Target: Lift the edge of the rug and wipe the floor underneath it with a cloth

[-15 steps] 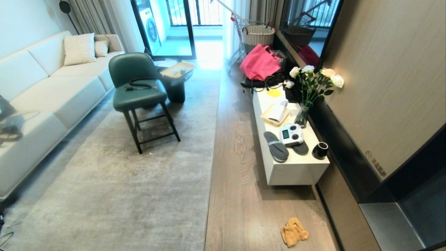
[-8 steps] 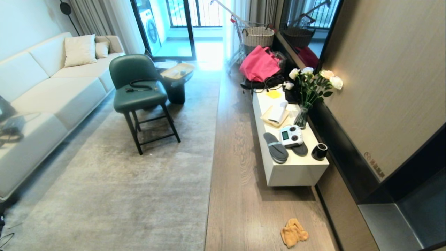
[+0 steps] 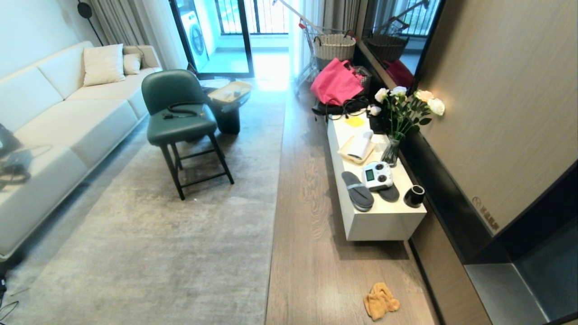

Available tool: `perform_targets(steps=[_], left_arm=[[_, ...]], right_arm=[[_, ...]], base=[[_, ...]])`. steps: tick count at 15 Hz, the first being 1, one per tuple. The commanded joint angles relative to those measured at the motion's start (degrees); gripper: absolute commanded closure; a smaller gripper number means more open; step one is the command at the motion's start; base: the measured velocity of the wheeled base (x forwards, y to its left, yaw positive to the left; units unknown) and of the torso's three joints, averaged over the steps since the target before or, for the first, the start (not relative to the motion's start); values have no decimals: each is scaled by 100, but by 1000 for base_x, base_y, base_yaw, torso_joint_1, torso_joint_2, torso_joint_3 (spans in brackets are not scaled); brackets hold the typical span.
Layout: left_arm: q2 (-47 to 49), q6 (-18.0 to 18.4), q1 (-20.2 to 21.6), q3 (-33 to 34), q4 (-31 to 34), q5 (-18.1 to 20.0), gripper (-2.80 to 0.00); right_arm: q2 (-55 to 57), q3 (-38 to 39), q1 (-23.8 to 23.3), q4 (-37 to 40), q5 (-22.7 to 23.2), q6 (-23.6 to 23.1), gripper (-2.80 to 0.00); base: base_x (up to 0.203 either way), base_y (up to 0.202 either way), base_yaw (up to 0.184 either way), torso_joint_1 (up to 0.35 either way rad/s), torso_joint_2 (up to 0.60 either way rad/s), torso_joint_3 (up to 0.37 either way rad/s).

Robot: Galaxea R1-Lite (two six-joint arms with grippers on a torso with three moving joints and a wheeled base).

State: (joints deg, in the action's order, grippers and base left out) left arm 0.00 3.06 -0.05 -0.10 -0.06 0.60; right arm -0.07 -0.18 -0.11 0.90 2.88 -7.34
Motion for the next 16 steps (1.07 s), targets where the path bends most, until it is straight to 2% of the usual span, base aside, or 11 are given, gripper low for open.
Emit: perform_targets(steps=[1,16], left_arm=[[0,2,-4,1,-2,2,0],[0,2,-4,1,-2,-4,0]], right_arm=[[7,1,-5,-2,8,-4,0],[7,1,-7,6,-15,66,0]], base=[[0,0,0,0,0,0],[0,0,0,0,0,0]])
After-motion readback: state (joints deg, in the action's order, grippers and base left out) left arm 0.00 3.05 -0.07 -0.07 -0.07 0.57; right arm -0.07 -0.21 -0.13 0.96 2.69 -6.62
